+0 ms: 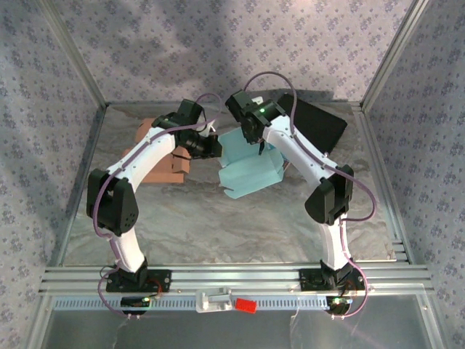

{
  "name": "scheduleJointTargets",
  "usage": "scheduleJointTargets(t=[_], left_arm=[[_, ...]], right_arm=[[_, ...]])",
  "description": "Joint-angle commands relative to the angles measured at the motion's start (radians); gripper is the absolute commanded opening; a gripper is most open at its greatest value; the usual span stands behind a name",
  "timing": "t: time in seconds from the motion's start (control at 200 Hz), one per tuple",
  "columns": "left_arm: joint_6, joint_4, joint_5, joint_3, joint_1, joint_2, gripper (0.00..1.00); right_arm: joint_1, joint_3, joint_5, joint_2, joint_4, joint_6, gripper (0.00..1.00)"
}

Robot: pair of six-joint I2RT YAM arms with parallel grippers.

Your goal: Fold the paper box

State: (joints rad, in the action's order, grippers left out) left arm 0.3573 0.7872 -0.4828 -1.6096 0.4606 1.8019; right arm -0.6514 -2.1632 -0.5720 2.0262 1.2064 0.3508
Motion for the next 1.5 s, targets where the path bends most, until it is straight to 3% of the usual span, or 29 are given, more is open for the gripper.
scheduleJointTargets(t=[0.0,0.27,0.51,0.595,0.819,0.934,1.134,1.284,1.494], left_arm=[[-0.033,0.072,-0.043,-0.029,0.008,0.004,0.0],[-0.035,0.072,-0.045,-0.032,0.009,0.007,0.0],[-0.039,0.078,-0.043,-0.035,0.01,0.01,0.0],[-0.039,0.079,-0.041,-0.038,0.01,0.011,0.0],[-0.037,0.081,-0.042,-0.042,0.01,0.016,0.0],[-0.032,0.078,-0.043,-0.05,0.01,0.019,0.0],[-0.03,0.087,-0.04,-0.057,0.01,0.025,0.0],[-0.015,0.087,-0.03,-0.056,0.008,0.03,0.0],[-0.005,0.083,-0.027,-0.062,0.009,0.04,0.0]], right_arm=[[0.035,-0.059,-0.041,0.026,-0.008,-0.004,0.26],[0.057,-0.096,-0.015,0.055,-0.014,-0.008,0.28],[0.067,-0.135,0.086,0.057,-0.028,-0.034,0.32],[0.067,-0.13,0.086,0.055,-0.019,-0.027,0.18],[0.059,-0.098,-0.035,0.038,-0.02,-0.032,0.0],[0.039,-0.103,-0.183,0.056,0.011,-0.029,0.0],[0.02,-0.103,-0.245,0.072,0.07,-0.003,0.0],[0.038,-0.076,0.01,0.008,0.002,-0.047,0.27],[0.045,0.087,0.198,-0.117,-0.08,-0.046,0.4]])
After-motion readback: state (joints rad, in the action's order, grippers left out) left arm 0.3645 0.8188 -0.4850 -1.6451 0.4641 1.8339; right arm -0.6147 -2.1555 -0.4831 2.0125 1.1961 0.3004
